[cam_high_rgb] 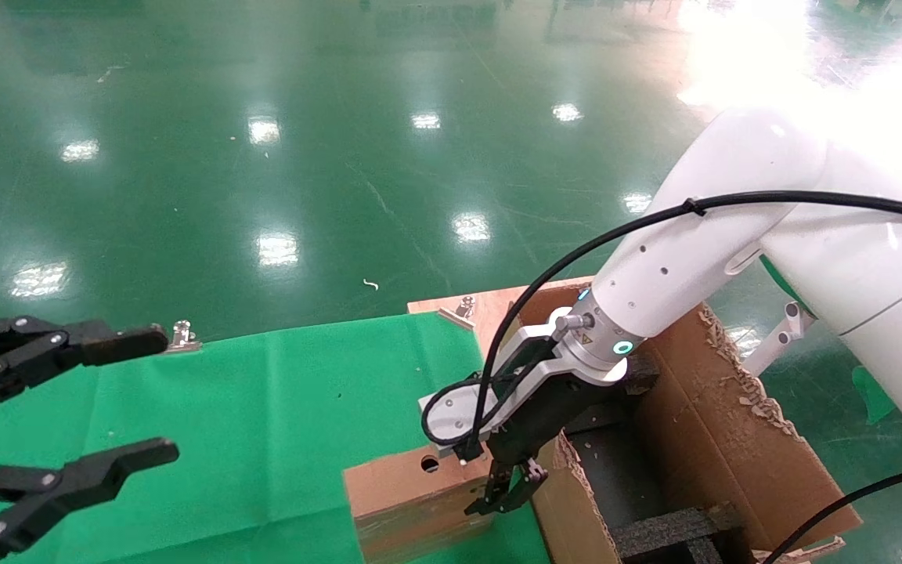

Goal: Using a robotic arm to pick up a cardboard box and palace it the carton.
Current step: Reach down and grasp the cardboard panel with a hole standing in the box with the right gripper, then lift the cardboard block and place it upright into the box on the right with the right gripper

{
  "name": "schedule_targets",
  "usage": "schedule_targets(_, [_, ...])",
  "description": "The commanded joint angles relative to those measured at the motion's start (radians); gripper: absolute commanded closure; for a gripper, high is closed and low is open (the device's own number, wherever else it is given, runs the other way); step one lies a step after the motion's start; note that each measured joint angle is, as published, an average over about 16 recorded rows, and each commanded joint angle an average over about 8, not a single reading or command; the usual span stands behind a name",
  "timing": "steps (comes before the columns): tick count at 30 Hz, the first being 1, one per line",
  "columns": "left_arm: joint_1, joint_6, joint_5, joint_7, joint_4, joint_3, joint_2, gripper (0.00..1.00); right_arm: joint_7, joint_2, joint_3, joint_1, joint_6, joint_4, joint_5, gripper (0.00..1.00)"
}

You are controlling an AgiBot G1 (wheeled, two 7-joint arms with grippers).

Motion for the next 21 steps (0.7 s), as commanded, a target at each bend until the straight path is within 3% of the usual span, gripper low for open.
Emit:
schedule_targets(1, [0.000,0.000,0.000,0.000,0.000,0.000,0.000,0.00,0.000,0.001,0.001,-0.001,0.000,0.000,0.000,1.00])
schedule_targets(21, [0.000,0.000,-0.001,0.000,0.000,0.000,0.000,0.00,0.023,0.027,0.011,0.032,0.002,-0.030,0.047,1.00])
